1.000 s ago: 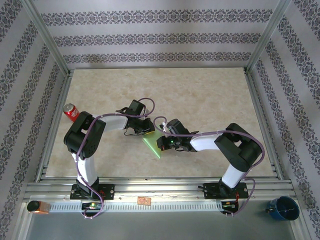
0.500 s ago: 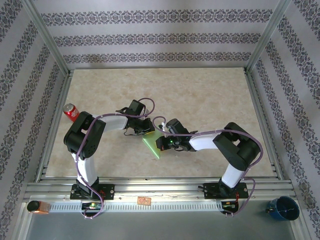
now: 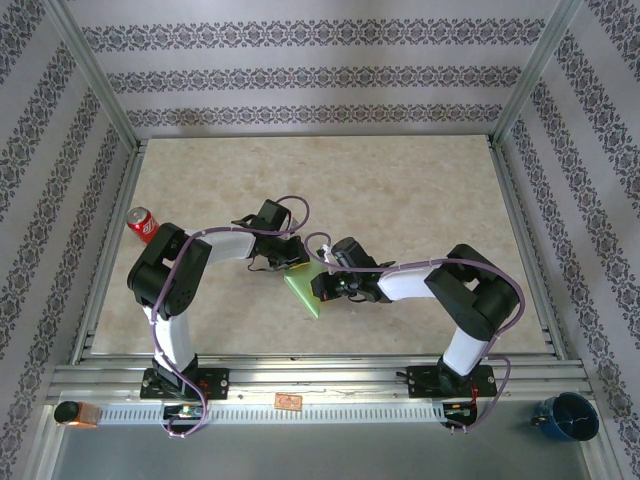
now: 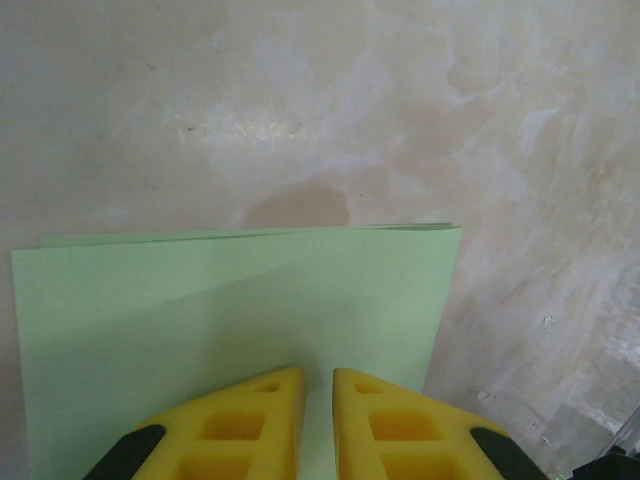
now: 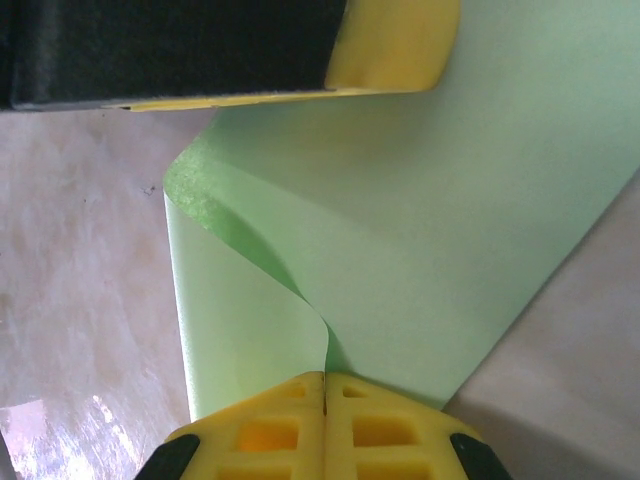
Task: Fold a paper plane with a square sheet of paper (pick it up from the middle)
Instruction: Third fold the triangle at the center of the table.
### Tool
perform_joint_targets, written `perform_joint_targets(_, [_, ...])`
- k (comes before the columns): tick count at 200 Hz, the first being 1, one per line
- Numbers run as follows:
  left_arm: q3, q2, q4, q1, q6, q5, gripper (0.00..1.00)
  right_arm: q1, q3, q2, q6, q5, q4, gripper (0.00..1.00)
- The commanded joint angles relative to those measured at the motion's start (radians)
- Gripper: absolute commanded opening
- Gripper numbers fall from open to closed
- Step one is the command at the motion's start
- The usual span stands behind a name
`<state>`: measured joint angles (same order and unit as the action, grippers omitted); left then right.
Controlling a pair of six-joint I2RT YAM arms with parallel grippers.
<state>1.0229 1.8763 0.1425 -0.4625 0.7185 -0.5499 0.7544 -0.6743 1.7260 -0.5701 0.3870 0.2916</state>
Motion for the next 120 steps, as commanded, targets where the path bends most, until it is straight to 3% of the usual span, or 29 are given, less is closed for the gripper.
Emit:
perform_joint_targets(1, [-0.029, -0.015, 0.022, 0.007, 0.015, 0.009, 0.17, -0.009, -0.011, 0.032, 0.006, -0.006, -0.007, 0.00])
perform_joint_targets(39, [-0.020, -0.039, 0.024, 0.007, 0.024, 0.021, 0.18, -0.009, 0.001, 0.031, 0.006, -0.007, -0.005, 0.00])
perform_joint_targets(120, [-0.035, -0.221, 0.088, 0.008, 0.034, 0.135, 0.37, -0.008, 0.010, 0.030, 0.008, -0.005, -0.014, 0.00])
